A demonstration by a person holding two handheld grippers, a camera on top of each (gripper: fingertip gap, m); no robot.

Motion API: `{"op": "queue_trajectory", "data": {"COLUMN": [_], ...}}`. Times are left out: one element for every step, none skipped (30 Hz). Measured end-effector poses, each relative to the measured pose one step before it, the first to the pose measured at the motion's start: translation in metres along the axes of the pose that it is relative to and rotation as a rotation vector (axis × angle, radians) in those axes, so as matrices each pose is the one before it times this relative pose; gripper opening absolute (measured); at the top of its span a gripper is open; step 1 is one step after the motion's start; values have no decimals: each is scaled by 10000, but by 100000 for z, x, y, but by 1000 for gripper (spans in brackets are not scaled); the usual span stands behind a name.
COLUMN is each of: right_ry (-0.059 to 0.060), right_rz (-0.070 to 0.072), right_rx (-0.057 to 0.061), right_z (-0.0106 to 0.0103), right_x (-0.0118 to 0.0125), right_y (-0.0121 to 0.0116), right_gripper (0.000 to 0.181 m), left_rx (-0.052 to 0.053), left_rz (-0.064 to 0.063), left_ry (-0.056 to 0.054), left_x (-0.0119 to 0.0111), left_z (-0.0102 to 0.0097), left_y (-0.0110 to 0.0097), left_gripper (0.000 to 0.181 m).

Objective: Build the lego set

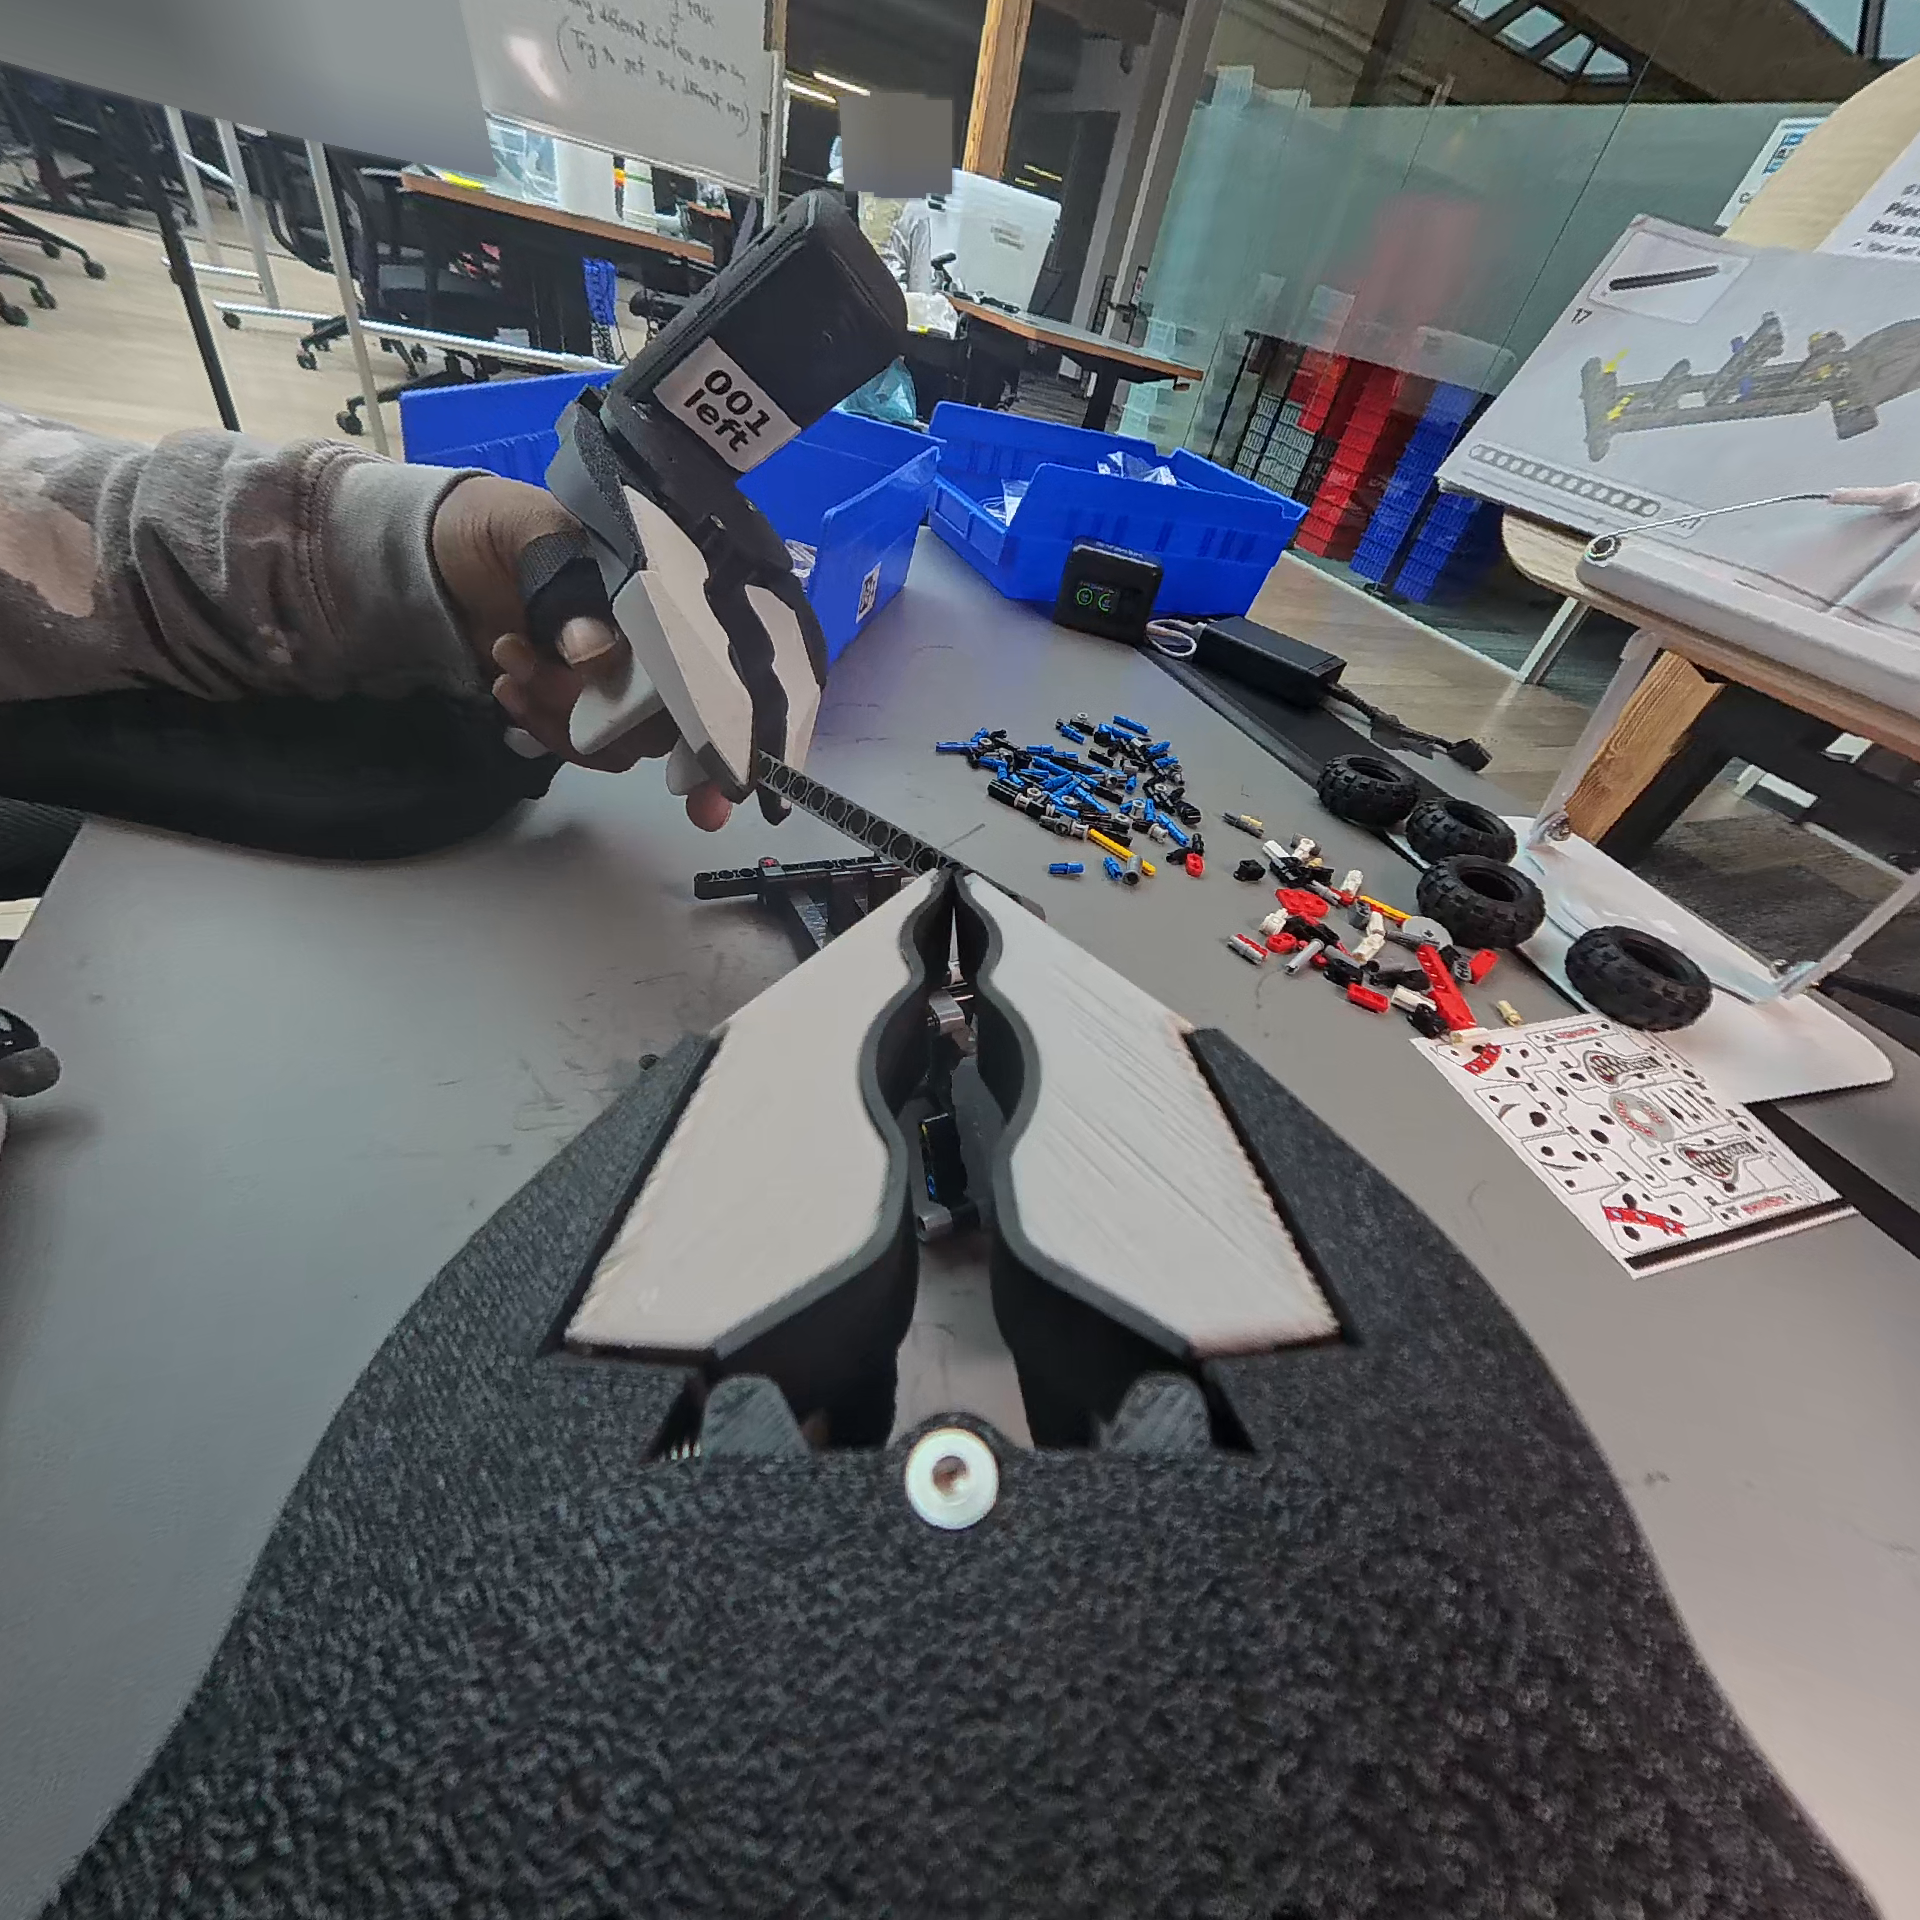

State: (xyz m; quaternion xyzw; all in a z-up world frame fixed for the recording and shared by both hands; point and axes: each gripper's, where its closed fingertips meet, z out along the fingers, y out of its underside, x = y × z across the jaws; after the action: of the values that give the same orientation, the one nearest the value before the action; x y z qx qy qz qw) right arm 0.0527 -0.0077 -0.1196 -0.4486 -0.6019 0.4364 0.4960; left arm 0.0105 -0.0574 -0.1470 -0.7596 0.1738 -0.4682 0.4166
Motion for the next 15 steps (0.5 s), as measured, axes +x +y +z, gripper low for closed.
{"op": "queue_trajectory", "data": {"right_ry": [0, -4, 0, 5, 7, 11, 6, -9, -6, -1, 1, 5, -3, -22, -1], "right_rz": [2, 8, 1, -14, -29, -31, -12, 14, 14, -2, -15, -21, -14, -12, -4], "right_rx": [4, 0, -12, -23, -24, -17, 0, 7, -3, -4, -7, -8, 6, 4, 36], "right_z": [-18, -3, -9, 7, 8, -7, 2, -17, -4, -4, 9, -3, -4, -29, -100], "right_x": [-11, 2, 9, -3, -1, 3, -2, -12, 10, 10, -1, 0, -15, -21, 83], "right_y": [-15, -18, 19, 35, 44, 36, -5, -15, 11, 8, 25, 16, -12, -22, -87], "right_gripper": [0, 0, 0, 0, 0, 0, 0, 0, 0, 0, 0, 0, 0, 0, 0], "left_rx": [2, 5, 0, -7, -9, -2, 5, 1, 0, 0, -5, -5, 1, -3, -21], "left_rz": [5, 4, 4, 5, 4, -1, -6, -3, 3, 6, 9, 14, 31, 83, 198], "left_ry": [1, 1, -3, -7, -7, -4, 5, 9, 3, -4, -9, -15, -26, -59, -143], "left_x": [9, 17, 3, -3, -9, -6, 5, 2, 7, 0, -9, -20, -23, -47, -99], "left_z": [5, 5, 17, 12, 13, 10, 6, 8, 9, 17, 14, 0, 4, -10, -4], "left_y": [4, -8, 3, 12, 23, 12, 1, 0, 1, 2, 9, 14, -3, -4, -12], "left_gripper": [9, 9, 9, 9, 9, 9, 9, 9, 9, 9, 9, 9, 9, 9, 9]}}
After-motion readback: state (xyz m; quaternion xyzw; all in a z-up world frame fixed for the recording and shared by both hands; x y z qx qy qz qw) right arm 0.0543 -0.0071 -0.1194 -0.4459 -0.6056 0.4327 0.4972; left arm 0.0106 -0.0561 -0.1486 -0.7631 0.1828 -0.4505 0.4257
